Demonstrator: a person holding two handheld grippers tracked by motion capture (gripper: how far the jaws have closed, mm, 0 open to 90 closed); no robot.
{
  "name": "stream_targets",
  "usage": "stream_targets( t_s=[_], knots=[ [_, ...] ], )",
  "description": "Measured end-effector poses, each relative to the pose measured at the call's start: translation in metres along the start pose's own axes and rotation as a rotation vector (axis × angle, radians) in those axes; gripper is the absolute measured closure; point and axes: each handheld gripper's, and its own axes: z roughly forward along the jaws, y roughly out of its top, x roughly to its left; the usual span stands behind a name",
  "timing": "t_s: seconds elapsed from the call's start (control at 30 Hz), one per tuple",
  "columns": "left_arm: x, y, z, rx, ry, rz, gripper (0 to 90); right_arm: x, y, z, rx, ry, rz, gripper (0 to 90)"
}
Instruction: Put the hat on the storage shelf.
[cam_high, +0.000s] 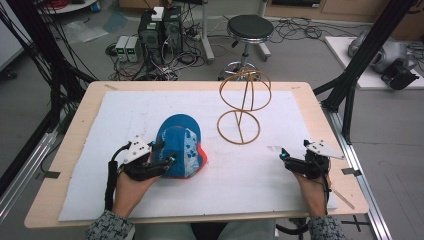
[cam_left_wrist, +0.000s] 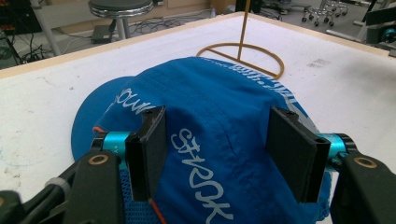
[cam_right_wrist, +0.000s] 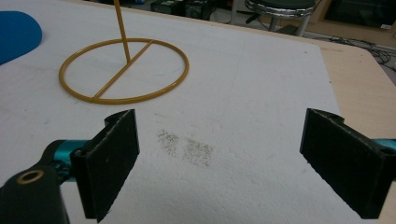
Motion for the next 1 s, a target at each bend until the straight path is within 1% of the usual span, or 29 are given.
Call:
stream_targets(
  t_s=[0.1,0.2,0.23,0.3,0.33,0.37,0.4,0.43,0.47,0.5,0.6,0.63,0.73,0.83,0.87,0.97,1.0],
  knots=[
    [0.0002,0.0,0.0008,0.002,0.0,-0.001,41.3,-0.0007,-0.0002,0.0001,-0.001,0.0,0.003,10.8],
    [0.0001,-0.0003,0.0018,0.007,-0.005,0.001,46.9,-0.002,-0.0007,0.0016,0.002,0.0,0.009,10.8],
    [-0.0003,-0.0005,0.0022,0.007,-0.005,-0.002,46.9,-0.002,-0.0007,0.0016,0.002,0.0,0.009,10.8],
    [-0.0007,-0.0009,0.003,0.016,-0.005,-0.004,50.0,-0.0021,-0.0007,0.0017,0.003,0.001,0.009,10.8],
    [-0.0007,-0.0011,0.0031,0.017,-0.007,-0.001,55.5,-0.0019,-0.0007,0.0016,0.004,0.001,0.01,10.8],
    [-0.0006,-0.0012,0.0029,0.017,-0.011,0.001,58.5,-0.0016,-0.0007,0.0012,0.007,0.003,0.01,10.8],
    [-0.0006,-0.0011,0.0025,0.017,-0.013,0.001,61.1,-0.0019,-0.0006,0.0012,0.003,0.002,0.003,10.8],
    [-0.0007,-0.0009,0.0018,0.014,-0.013,0.001,61.1,-0.0019,-0.0006,0.0012,0.003,0.002,0.003,10.8],
    [-0.0007,-0.0006,0.001,0.009,-0.016,0.0,64.8,-0.0014,-0.0006,0.0009,0.003,0.0,0.006,10.8],
    [-0.0005,-0.0003,0.0005,0.006,-0.019,0.001,71.0,-0.0015,-0.0007,0.0009,0.002,0.0,0.005,10.8],
    [0.0007,0.0013,0.0002,-0.002,-0.032,-0.004,79.5,-0.0014,-0.0007,0.0011,0.008,0.002,0.01,10.8],
    [0.0019,0.0023,0.0003,-0.007,-0.045,-0.013,86.2,-0.0017,-0.0008,0.0011,0.009,0.002,0.007,10.8],
    [0.0046,0.0047,0.0019,-0.011,-0.057,-0.02,88.4,-0.002,-0.0008,0.0012,0.008,0.001,0.004,10.8],
    [0.0043,0.0056,0.0022,-0.017,-0.05,-0.012,88.4,-0.0022,-0.0008,0.0011,0.005,0.0,0.007,10.8],
    [0.0031,0.0058,0.0021,-0.02,-0.043,-0.01,84.9,-0.0019,-0.0009,0.0006,0.005,-0.001,0.009,10.8],
    [0.0033,0.0058,0.0027,-0.017,-0.047,-0.01,84.0,-0.0023,-0.001,0.0006,0.007,0.0,0.01,10.8],
    [0.0032,0.0057,0.0031,-0.011,-0.05,-0.013,87.0,-0.0024,-0.0011,0.0007,0.008,0.0,0.012,10.8]
  ],
)
